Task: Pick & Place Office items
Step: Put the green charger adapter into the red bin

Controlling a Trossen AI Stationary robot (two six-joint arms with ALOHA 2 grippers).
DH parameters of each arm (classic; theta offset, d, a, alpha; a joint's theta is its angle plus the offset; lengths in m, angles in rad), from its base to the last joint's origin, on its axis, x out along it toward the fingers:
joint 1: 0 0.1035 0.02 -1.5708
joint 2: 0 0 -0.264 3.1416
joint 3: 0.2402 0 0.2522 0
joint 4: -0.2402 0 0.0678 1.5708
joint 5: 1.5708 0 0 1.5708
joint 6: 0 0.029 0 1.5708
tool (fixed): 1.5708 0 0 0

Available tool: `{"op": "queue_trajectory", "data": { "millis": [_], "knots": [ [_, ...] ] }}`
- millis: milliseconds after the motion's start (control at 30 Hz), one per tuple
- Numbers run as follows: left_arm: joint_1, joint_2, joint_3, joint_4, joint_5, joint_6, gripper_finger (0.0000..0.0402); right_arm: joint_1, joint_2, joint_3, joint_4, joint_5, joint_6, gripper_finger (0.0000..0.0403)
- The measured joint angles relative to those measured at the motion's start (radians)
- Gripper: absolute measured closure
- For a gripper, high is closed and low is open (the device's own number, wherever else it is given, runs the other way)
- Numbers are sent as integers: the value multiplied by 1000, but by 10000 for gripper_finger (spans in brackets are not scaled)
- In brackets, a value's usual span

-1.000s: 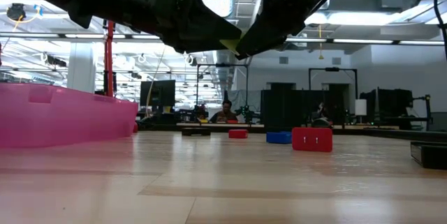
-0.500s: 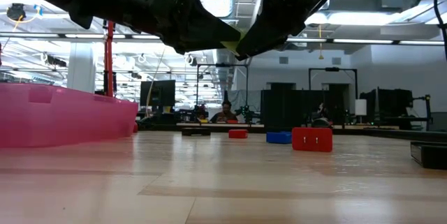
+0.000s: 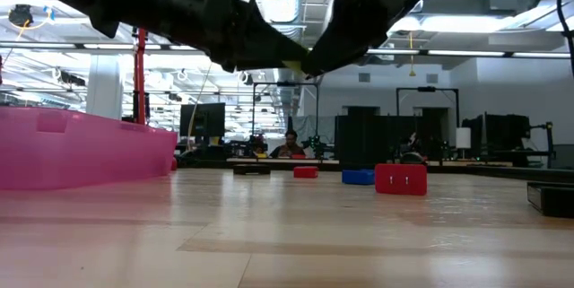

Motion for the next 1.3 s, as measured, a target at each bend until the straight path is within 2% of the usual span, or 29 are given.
{"op": "queue_trajectory", "data": {
  "millis": [200,367,467,633,767,900,1000,1100,1300],
  "knots": [
    [-1,-8,0,-71,-107,8,276,-7,-31,1,-24,26,8,177],
    [0,-99,0,-227,-231,-12,276,-7,-82,0,-100,40,38,167],
    [0,-204,0,-411,-275,-82,276,-5,-115,1,-174,75,67,168],
    [0,-437,0,-872,-343,-324,276,-4,-155,-41,-232,88,128,170],
    [-26,-608,0,-1211,-328,-537,276,-5,-197,-103,-246,95,189,170],
    [-83,-710,0,-1475,-293,-744,276,6,-260,-159,-215,98,231,170],
    [-130,-733,0,-1575,-267,-855,276,22,-309,-186,-187,99,246,170],
    [-163,-729,0,-1619,-222,-902,276,35,-353,-198,-175,103,259,170],
    [-194,-687,-8,-1762,-130,-1046,276,70,-397,-203,-191,171,278,170]
  ]
}}
